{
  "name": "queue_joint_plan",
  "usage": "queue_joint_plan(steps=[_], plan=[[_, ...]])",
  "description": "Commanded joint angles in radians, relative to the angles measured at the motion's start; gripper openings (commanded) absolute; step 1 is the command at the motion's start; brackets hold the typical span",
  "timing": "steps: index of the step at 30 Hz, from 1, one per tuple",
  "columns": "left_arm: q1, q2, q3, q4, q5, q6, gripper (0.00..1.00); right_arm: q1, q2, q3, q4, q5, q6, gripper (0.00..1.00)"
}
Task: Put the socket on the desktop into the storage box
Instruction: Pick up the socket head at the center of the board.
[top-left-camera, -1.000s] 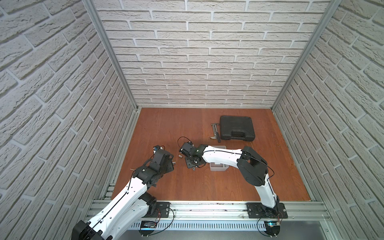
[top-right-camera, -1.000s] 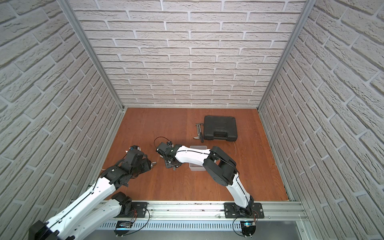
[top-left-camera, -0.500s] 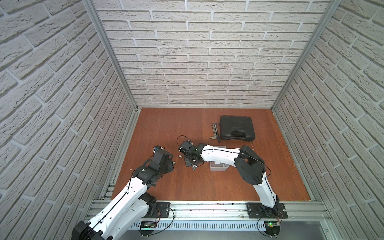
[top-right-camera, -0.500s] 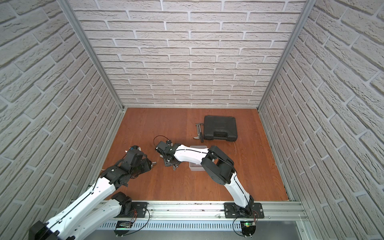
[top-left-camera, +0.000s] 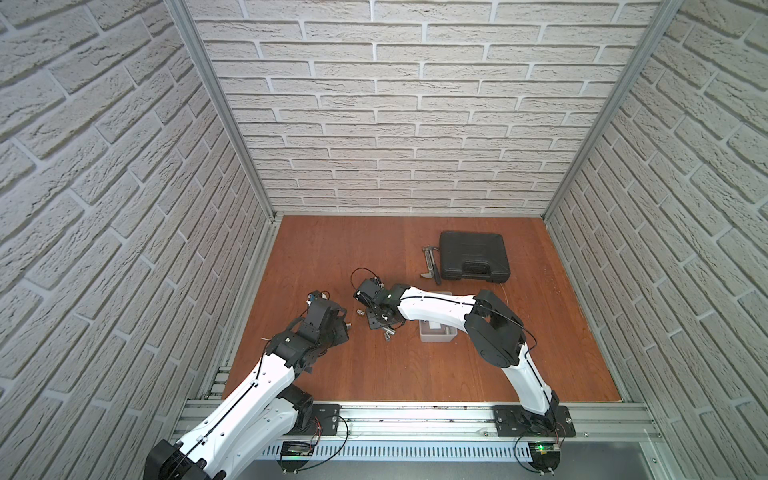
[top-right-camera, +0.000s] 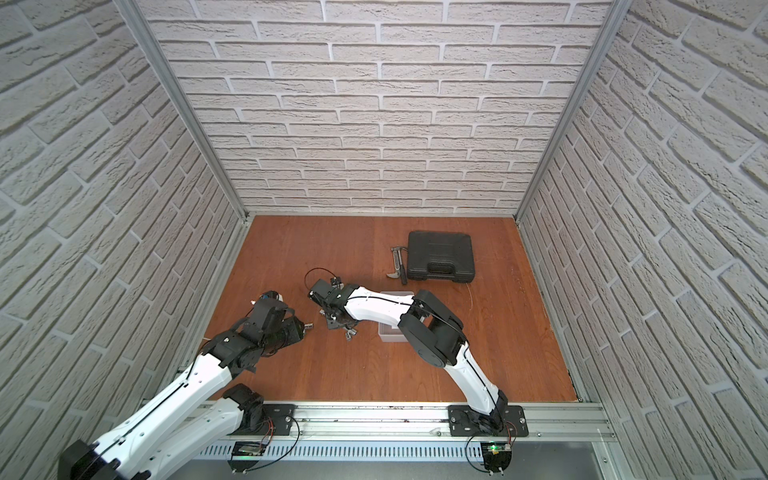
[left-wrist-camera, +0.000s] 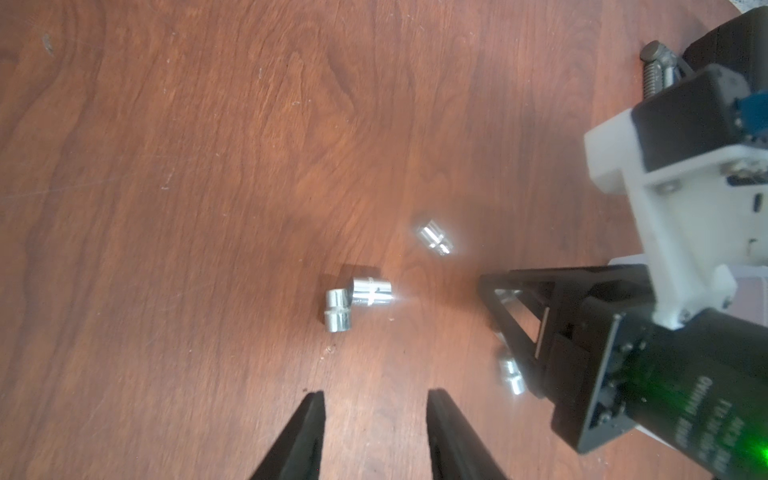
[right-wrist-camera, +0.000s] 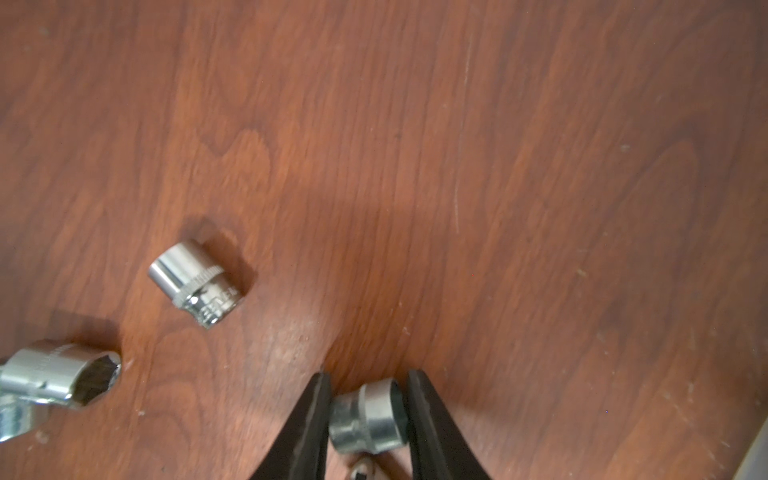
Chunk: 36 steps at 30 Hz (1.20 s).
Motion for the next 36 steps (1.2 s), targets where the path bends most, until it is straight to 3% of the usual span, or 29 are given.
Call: queue_joint_plan(steps=[1,11,17,26,36], plan=[[0.008,0.01,-0.012,0.039,0.009,0.0,0.46,-0.003,0.025,0.011,-0.044,0.014,-0.006,0.32],[0.008,0.007,-0.013,0.042,0.015,0.0,0.46,-0.004,-0.022,0.017,-0.021,0.018,-0.037,0.04],[0.008,-0.025,-0.016,0.069,0.049,0.0,0.46,-0.003,-0.174,-0.056,0.059,0.014,-0.051,0.02],[0.008,-0.062,-0.022,0.121,0.103,0.008,0.45,-0.047,-0.555,-0.438,0.397,-0.204,0.019,0.02],[-0.003,-0.037,-0.061,0.221,0.196,0.009,0.42,-0.188,-0.883,-0.874,0.754,-0.473,0.173,0.02]])
